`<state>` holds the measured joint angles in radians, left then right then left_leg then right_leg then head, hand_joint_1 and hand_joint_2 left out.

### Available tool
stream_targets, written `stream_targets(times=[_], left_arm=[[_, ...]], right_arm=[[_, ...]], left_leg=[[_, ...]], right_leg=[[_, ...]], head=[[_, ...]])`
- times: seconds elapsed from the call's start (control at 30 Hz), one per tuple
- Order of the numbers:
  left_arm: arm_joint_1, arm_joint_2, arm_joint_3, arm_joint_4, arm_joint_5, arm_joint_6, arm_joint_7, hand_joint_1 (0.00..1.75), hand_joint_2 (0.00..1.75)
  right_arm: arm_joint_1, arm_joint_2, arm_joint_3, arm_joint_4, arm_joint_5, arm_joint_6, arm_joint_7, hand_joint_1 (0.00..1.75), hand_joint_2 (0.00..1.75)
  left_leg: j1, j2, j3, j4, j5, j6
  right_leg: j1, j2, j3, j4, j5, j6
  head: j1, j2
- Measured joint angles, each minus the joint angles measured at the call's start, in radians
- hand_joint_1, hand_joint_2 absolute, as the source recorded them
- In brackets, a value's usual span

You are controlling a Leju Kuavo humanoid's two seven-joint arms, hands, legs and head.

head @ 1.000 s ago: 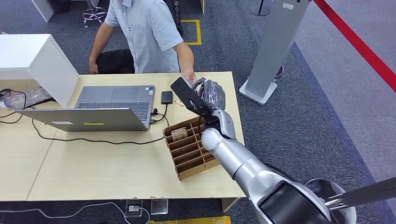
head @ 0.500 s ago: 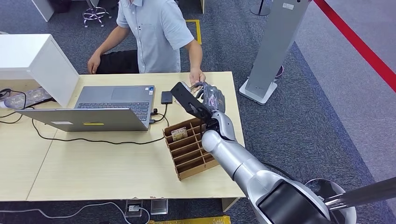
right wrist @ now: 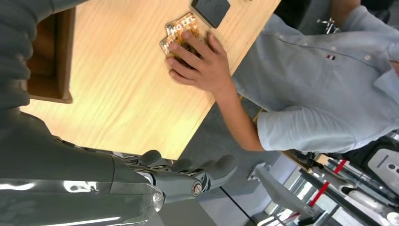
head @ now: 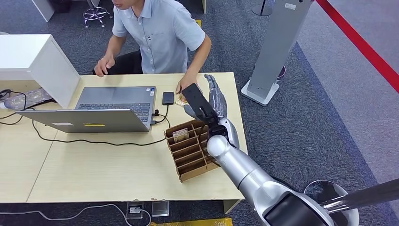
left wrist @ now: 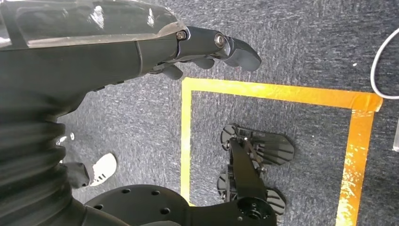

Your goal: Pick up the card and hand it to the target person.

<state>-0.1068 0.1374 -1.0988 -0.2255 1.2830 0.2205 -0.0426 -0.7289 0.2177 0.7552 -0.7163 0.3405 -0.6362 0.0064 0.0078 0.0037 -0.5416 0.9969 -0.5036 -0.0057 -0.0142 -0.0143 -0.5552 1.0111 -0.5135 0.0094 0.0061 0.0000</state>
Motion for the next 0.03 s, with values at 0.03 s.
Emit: stream_targets(times=[0.03], left_arm=[[0.001, 0.000, 0.000, 0.000, 0.002, 0.000, 0.000, 0.00, 1.75]], right_arm=[[0.011, -0.006, -0.003, -0.019, -0.010, 0.005, 0.002, 0.00, 1.75]], left_leg=[[0.000, 0.000, 0.000, 0.000, 0.000, 0.000]], right_leg=[[0.000, 0.000, 0.000, 0.000, 0.000, 0.000]], head=[[0.000, 0.000]])
